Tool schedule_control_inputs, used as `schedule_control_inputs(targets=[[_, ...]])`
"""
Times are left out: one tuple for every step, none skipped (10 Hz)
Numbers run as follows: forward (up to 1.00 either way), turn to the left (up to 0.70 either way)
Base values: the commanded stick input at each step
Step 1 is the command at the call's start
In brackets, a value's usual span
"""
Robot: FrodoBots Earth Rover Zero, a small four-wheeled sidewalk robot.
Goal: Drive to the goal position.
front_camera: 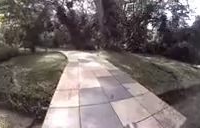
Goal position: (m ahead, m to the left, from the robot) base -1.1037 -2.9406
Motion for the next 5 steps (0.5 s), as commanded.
schedule_control_inputs(targets=[[0.0,0.0],[0.0,0.23],[0.0,0.96],[0.0,0.43],[0.0,0.0]])
